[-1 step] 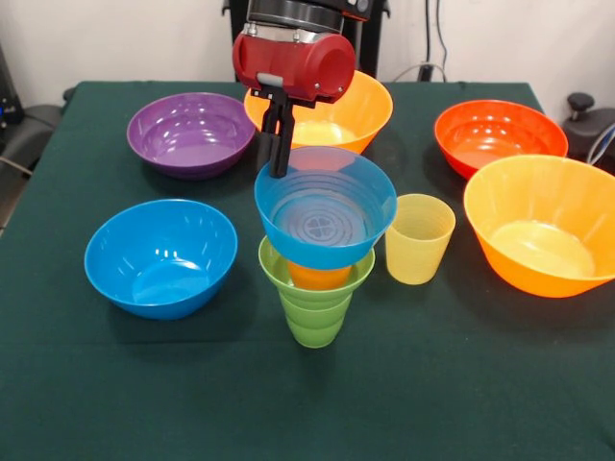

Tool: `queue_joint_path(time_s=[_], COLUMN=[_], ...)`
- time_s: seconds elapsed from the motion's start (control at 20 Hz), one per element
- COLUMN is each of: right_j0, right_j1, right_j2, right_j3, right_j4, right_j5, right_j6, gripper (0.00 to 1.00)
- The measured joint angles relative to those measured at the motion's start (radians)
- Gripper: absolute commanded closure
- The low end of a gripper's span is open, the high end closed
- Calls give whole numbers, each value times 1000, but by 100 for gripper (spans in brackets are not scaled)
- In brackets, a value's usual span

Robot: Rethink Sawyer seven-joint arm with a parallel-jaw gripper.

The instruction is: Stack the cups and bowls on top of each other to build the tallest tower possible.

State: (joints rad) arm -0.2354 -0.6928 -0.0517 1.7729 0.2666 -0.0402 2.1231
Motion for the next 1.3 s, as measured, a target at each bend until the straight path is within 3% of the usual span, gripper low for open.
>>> queue_joint_path(time_s=[1.3], right_j0=[-2], right_j1=[-1], right_j2=[0], right_j3=[26], right_j4=[-1], right_j5=[0], right_j6=[0], gripper=[100])
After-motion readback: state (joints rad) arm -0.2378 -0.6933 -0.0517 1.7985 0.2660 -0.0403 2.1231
